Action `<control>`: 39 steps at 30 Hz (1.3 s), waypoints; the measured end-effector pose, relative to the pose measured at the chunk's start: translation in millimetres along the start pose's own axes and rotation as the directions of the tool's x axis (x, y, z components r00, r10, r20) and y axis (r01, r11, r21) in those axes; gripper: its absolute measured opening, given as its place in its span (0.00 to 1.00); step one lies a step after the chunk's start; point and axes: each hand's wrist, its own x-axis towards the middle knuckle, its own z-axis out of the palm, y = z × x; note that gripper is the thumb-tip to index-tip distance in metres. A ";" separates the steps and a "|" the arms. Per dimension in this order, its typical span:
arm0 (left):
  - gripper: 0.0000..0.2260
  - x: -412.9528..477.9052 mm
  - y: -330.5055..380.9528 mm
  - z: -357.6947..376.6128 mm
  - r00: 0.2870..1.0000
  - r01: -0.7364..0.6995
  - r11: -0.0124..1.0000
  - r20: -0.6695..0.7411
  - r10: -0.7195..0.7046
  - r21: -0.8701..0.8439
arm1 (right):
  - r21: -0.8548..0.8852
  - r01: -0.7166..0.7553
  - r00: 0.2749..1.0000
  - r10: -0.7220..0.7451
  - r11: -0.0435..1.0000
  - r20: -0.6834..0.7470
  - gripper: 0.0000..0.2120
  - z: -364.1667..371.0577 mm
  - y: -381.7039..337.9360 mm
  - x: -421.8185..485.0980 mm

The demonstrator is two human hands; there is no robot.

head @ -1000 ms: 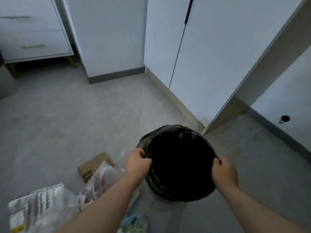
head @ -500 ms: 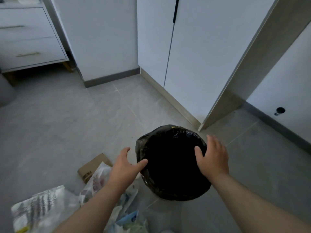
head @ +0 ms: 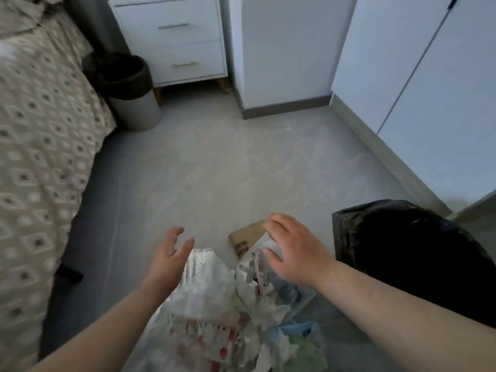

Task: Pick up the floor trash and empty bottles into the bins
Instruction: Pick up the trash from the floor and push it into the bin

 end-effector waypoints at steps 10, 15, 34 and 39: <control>0.33 -12.4 -138.4 25.0 0.968 0.219 0.964 0.089 -0.234 0.147 | -0.096 -0.234 0.929 0.252 0.968 0.273 0.37 98.8 -23.7 2.1; 0.29 1.1 -140.9 43.1 0.953 0.282 0.949 0.077 -0.294 0.138 | -0.103 -0.295 0.914 0.312 0.950 0.260 0.36 107.3 -19.1 -2.5; 0.10 31.7 -142.3 -9.7 0.885 0.465 0.705 0.268 -0.381 -0.535 | 0.343 -0.546 0.833 0.453 0.764 0.318 0.17 120.0 -15.1 14.9; 0.10 44.3 -138.5 -23.4 0.895 0.441 0.650 0.242 -0.376 -0.620 | 0.460 -0.571 0.820 0.495 0.680 0.287 0.19 109.4 -10.1 29.2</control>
